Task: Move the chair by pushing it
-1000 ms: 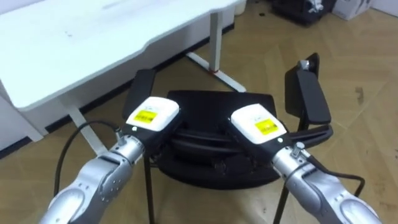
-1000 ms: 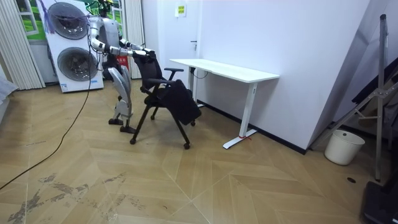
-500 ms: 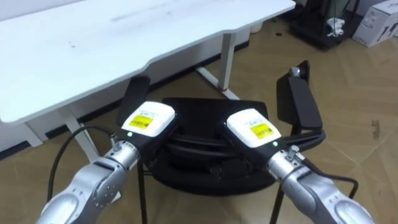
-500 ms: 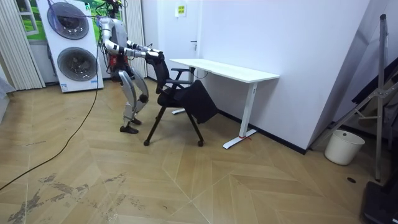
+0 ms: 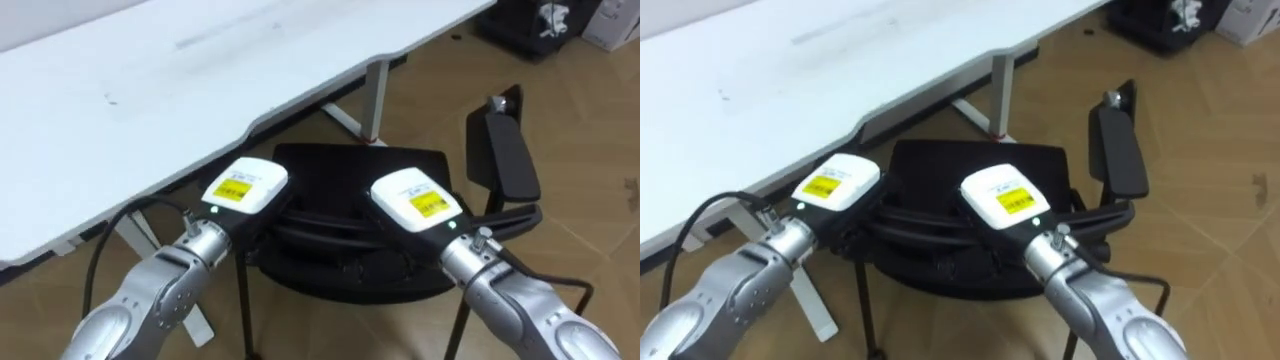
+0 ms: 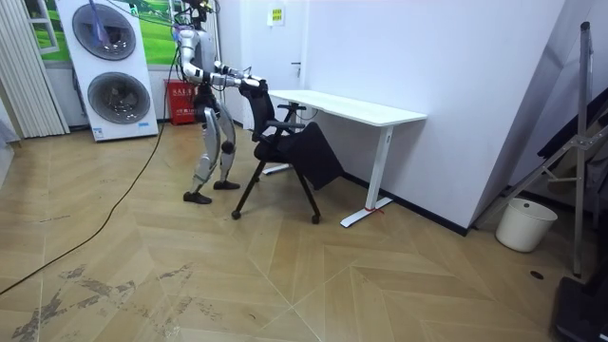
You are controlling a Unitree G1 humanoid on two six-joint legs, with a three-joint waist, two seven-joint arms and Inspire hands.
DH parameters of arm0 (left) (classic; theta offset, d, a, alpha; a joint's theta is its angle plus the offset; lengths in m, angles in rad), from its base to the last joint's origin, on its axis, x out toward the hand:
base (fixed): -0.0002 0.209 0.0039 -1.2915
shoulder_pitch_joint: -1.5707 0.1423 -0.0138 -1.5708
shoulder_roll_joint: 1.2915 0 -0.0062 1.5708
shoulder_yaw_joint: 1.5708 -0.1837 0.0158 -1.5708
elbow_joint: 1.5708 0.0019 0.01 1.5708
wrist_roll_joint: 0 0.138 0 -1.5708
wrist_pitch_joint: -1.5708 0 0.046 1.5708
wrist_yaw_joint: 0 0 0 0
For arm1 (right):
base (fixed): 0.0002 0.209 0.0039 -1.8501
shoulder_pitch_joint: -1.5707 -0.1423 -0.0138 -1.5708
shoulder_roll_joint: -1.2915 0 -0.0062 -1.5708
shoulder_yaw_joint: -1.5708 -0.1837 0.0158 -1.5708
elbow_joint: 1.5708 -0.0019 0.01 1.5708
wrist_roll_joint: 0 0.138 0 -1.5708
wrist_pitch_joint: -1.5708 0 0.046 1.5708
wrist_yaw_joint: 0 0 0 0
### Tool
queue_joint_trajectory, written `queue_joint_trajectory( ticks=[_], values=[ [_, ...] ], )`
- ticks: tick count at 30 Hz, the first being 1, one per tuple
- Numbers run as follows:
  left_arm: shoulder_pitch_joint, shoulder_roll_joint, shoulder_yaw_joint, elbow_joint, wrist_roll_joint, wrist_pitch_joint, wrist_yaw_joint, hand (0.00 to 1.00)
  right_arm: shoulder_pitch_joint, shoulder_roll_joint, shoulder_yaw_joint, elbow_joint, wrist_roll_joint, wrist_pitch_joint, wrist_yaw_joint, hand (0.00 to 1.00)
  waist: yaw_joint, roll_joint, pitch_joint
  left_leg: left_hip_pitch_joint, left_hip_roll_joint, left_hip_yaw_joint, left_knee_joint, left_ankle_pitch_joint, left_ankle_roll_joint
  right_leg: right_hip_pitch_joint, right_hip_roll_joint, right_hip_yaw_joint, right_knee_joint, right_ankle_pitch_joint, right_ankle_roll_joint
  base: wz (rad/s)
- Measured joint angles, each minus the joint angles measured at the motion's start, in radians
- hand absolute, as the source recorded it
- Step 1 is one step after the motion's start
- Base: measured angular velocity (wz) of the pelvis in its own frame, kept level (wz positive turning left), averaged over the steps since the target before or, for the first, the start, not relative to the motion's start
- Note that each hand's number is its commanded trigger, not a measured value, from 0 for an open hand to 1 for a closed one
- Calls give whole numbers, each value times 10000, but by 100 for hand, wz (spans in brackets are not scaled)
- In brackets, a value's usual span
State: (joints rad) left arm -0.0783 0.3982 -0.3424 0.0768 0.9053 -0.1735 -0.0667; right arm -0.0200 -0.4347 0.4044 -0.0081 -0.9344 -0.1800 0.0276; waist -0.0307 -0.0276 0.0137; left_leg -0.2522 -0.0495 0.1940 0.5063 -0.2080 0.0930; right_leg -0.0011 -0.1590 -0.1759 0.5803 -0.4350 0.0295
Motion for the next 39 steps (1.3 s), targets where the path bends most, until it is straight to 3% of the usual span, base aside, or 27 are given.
queue_joint_trajectory(
  ticks=[3, 6, 10, 13, 14, 15, 16, 18, 19, 20, 21, 22, 23, 24, 25, 26, 27, 33, 35, 36, 39],
  values=[
    [-14, -19, -2, 5, 4, -16, -6, 100, 6, -14, -56, 1, 2, -27, 75, 100, -107, -75, 0, 163, -185, -73, 34, -251, 154, -442, -443, -142, 1498, 191, 239, 11],
    [-21, -18, 49, 9, 4, -74, -8, 100, 6, -28, -64, -44, -1, -129, 74, 100, -125, -81, -4, 249, -366, -90, 168, -459, 288, -961, -696, 116, 2759, 605, 248, 10],
    [-39, -35, 65, 24, 14, -160, -20, 100, 18, -124, -37, -75, -1, -152, 112, 100, -136, -84, -1, 370, -536, -537, 172, -562, 345, -1047, -645, 211, 3305, 1238, 198, 29],
    [-35, -1, 51, 23, 119, -223, -35, 100, 161, -77, 38, -82, 4, -59, 55, 100, -130, -74, 2, 603, -653, -1337, 77, -565, 349, -1088, -371, 408, 3634, 2013, 330, 42],
    [-12, 11, 45, 44, 134, -267, -37, 100, 270, 19, 38, -84, 0, -17, 37, 100, -58, -19, 34, 727, -714, -1996, 49, -573, 332, -1199, -104, 611, 3710, 2145, 274, 16],
    [0, 14, 47, 55, 174, -292, -17, 100, 305, 107, 43, -81, -35, 43, 39, 100, 194, 149, 133, 860, -699, -2593, -11, -570, 264, -1229, 393, 960, 3390, 1727, 205, 0],
    [38, 48, 49, 51, 173, -334, -9, 100, 314, 107, 42, -82, -98, 64, 62, 100, 274, 245, 178, 940, -687, -2863, -105, -538, 211, -1265, 603, 1091, 3102, 1503, 122, -16],
    [389, 196, 187, 16, 185, -678, 204, 100, 414, 133, 67, -82, -204, -44, 5, 100, 444, 454, 193, 1207, -682, -4042, -619, -282, -27, -1500, 1499, 1527, 1344, 1138, -103, 13],
    [452, 168, 216, 16, 248, -736, 253, 100, 452, 151, 75, -82, -209, -43, 5, 100, 464, 454, 192, 1283, -689, -4418, -759, -189, -104, -1532, 1699, 1640, 775, 1146, -147, 44],
    [525, 79, 272, 23, 418, -741, 317, 100, 469, 176, 134, -79, -218, -34, 3, 100, 563, 435, 193, 1433, -703, -5148, -1003, -22, -288, -1621, 2068, 2052, -446, 1317, -332, 57],
    [525, -4, 366, 59, 502, -718, 369, 100, 451, 270, 151, -77, -219, 0, -13, 100, 642, 374, 166, 1436, -780, -5995, -1054, 78, -465, -1733, 2269, 2725, -1690, 1811, -306, 64],
    [521, 7, 431, 54, 505, -738, 378, 100, 437, 330, 152, -79, -224, 13, -43, 100, 633, 318, 140, 1349, -878, -6435, -1013, 76, -583, -1768, 2278, 3060, -2114, 2192, -206, 83],
    [499, 12, 488, 108, 502, -748, 372, 100, 435, 355, 164, -84, -282, 26, -102, 100, 593, 258, 133, 1147, -1070, -6679, -800, -37, -767, -1744, 2026, 2292, -2214, 2833, -394, 103],
    [490, -121, 422, 199, 522, -720, 363, 100, 491, 309, 163, -76, -341, 43, -109, 100, 524, 242, 136, 1159, -895, -6086, -666, -85, -746, -1558, 1508, 697, -2216, 2807, -606, 114],
    [482, -134, 360, 207, 526, -681, 343, 100, 528, 297, 158, -69, -338, 60, -94, 100, 448, 229, 137, 1160, -758, -5590, -551, -118, -690, -1406, 1364, 54, -2270, 2753, -671, 128],
    [458, -77, 236, 192, 540, -694, 342, 100, 668, 295, 68, -69, -336, 47, -91, 100, 318, 187, 145, 1122, -408, -4738, -309, -222, -610, -1145, 1348, -662, -2367, 2651, -837, 130],
    [440, -231, 226, 161, 766, -696, 328, 100, 776, 273, -53, -76, -335, -15, -116, 100, 304, 188, 141, 1027, -158, -4350, -237, -300, -745, -1029, 1393, -1099, -2343, 2547, -988, 115],
    [434, -497, 253, 163, 866, -447, 296, 100, 563, 176, -64, -87, -336, 50, 6, 100, 957, 251, 94, 1005, 185, -4094, -623, -134, -1166, -986, 1401, -1956, -2216, 2230, -1384, 46],
    [434, -549, 267, 162, 866, -421, 204, 100, 561, 174, -76, -87, -337, 74, 57, 100, 967, 254, 80, 955, 313, -3782, -578, -91, -1233, -854, 1355, -2377, -2211, 2169, -1544, 63],
    [438, -569, 265, 161, 865, -379, 148, 100, 537, 176, -76, -86, -337, 77, 140, 100, 1003, 241, 31, 931, 376, -3608, -577, -73, -1265, -810, 1328, -2544, -2173, 2120, -1607, 63],
    [466, -574, 266, 130, 859, -307, 92, 100, 497, 211, -38, -87, -336, 44, 296, 100, 1136, 214, -24, 878, 409, -3593, -579, -17, -1354, -670, 1282, -2971, -2153, 1951, -1656, 48]
  ],
)
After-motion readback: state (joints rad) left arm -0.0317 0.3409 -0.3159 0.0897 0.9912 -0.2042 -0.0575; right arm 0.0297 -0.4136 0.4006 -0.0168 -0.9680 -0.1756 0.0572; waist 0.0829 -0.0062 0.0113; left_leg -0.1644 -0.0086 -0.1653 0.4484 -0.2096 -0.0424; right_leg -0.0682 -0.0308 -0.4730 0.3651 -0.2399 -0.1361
